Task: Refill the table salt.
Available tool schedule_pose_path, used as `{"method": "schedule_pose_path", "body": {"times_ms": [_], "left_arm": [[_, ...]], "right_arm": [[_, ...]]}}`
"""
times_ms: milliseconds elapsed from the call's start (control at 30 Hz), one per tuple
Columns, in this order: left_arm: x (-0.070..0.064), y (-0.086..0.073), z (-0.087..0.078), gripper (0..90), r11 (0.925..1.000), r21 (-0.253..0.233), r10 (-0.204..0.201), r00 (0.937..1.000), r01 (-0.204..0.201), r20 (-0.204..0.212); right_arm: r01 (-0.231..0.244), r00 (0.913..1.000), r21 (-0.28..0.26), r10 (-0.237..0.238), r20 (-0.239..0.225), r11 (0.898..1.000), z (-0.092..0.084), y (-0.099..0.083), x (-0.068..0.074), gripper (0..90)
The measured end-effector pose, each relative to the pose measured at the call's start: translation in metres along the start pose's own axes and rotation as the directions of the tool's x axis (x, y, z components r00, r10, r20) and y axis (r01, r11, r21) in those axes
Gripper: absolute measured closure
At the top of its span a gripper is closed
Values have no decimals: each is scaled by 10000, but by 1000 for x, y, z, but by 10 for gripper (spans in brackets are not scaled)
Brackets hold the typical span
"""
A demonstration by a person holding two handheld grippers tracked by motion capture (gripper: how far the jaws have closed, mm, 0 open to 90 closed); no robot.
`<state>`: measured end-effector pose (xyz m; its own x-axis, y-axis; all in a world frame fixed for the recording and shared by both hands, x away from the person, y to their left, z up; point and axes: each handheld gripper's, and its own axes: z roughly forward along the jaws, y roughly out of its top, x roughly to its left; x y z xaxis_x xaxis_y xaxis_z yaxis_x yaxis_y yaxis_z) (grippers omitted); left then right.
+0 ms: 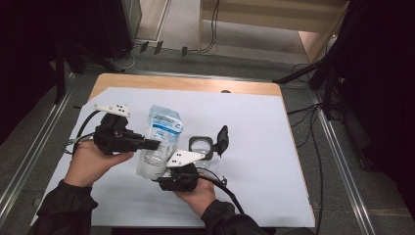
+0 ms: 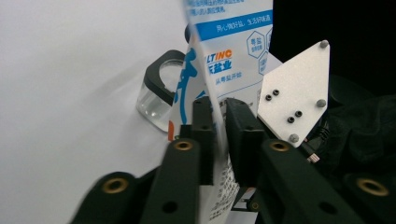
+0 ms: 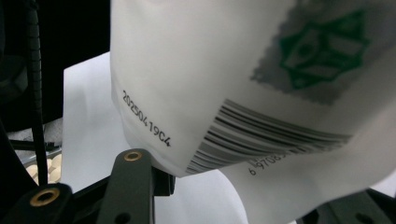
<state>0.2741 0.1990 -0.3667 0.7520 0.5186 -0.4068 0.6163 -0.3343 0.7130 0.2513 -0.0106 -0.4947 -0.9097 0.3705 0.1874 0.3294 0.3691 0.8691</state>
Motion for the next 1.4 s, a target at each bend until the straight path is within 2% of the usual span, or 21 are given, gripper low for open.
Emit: {"method": "schedule_pose_path", "body": {"times_ms": [67,167,300,433,600,733,800,833,967,1067,1300,1367,1400], "left_arm": [[-1,1,0,888,9999,86,-129,9998,131,-151],[-3,2,0,894,9995,150,-280,9976,289,-627],[-2,2,1,896,9988,190,-421,9946,441,-949],[-3,2,3,894,9993,145,-316,9951,331,-939],[-2,1,2,854,9997,-199,-179,9986,170,-492],[-2,0,3,809,9999,-71,109,9984,-113,-556],[-1,-2,5,798,9998,-47,189,9990,-191,-393],[0,-3,6,782,9999,33,167,9998,-167,-147],[1,-4,6,798,9997,124,190,9993,-193,312],[0,-4,7,833,9997,212,151,9997,-155,178],[-4,0,4,892,9988,485,-102,9996,116,-277],[-6,1,4,895,9982,591,-104,9978,143,-662],[-6,1,4,895,9976,666,-113,9966,167,-818]], "right_arm": [[-10,10000,28,10,72,10000,1,-1,0,559],[-11,9998,-13,11,181,10000,1,-1,1,518],[362,9976,-43,-359,593,9993,-1,0,5,469],[425,9976,-29,-423,548,9991,-1,1,5,502],[66,9999,-150,-65,107,9999,-3,2,0,544],[-119,9999,-278,116,-92,9995,-6,2,-1,547],[-144,9998,-227,140,-156,9996,-6,1,-2,548],[-180,9996,-245,175,-206,9995,-6,0,-2,548],[-241,9992,-173,236,-322,9996,-6,-3,-3,568],[-412,9987,-126,408,-295,9991,-5,-4,-4,589],[-289,9995,-183,286,-131,9994,-6,-4,-3,569],[-141,9999,-239,140,-26,9996,-7,-3,0,537],[-17,9998,-257,23,214,9997,-8,-3,2,508]]}}
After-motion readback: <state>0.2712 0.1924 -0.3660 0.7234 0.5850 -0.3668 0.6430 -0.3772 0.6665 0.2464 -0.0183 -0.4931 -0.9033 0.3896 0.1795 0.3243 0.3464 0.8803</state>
